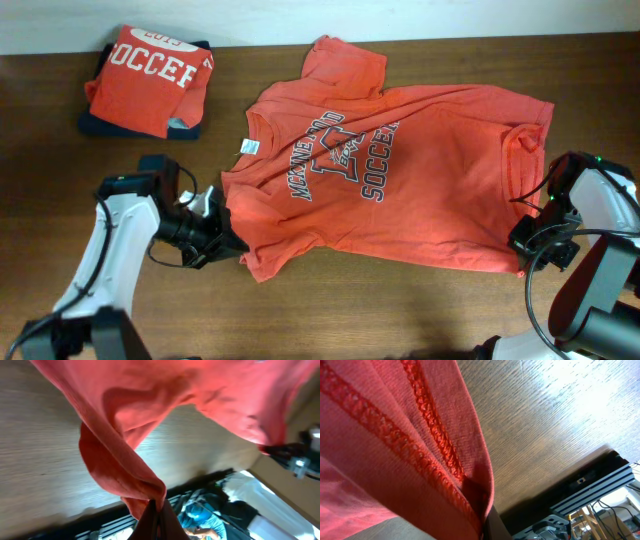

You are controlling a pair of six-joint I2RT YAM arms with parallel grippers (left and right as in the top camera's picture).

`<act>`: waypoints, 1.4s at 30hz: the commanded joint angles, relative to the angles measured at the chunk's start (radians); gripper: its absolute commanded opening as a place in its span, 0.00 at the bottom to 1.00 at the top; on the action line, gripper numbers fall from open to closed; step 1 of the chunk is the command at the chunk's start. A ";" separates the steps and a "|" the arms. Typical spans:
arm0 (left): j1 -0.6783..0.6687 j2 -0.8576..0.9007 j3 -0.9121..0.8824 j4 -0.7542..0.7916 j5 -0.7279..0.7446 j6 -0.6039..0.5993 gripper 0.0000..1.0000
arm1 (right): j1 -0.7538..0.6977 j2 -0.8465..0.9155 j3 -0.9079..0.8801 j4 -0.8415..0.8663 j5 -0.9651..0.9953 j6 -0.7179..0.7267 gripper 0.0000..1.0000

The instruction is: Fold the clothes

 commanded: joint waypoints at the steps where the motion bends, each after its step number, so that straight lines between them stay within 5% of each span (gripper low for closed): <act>1: -0.001 -0.106 0.030 0.006 0.174 -0.011 0.01 | -0.007 -0.009 -0.005 0.000 -0.002 0.013 0.04; 10: -0.002 -0.354 0.030 0.147 0.290 -0.189 0.00 | -0.006 -0.009 -0.005 0.004 -0.008 0.013 0.04; 27: -0.143 -0.380 0.021 0.027 -0.187 -0.232 0.00 | -0.006 -0.009 -0.005 0.003 -0.025 0.013 0.04; 32: -0.172 -0.380 -0.071 0.031 -0.195 -0.321 0.00 | -0.006 -0.009 -0.005 0.004 -0.026 0.013 0.04; 42: -0.172 -0.380 -0.143 0.337 0.375 -0.385 0.01 | -0.006 -0.009 -0.005 0.010 -0.032 0.013 0.04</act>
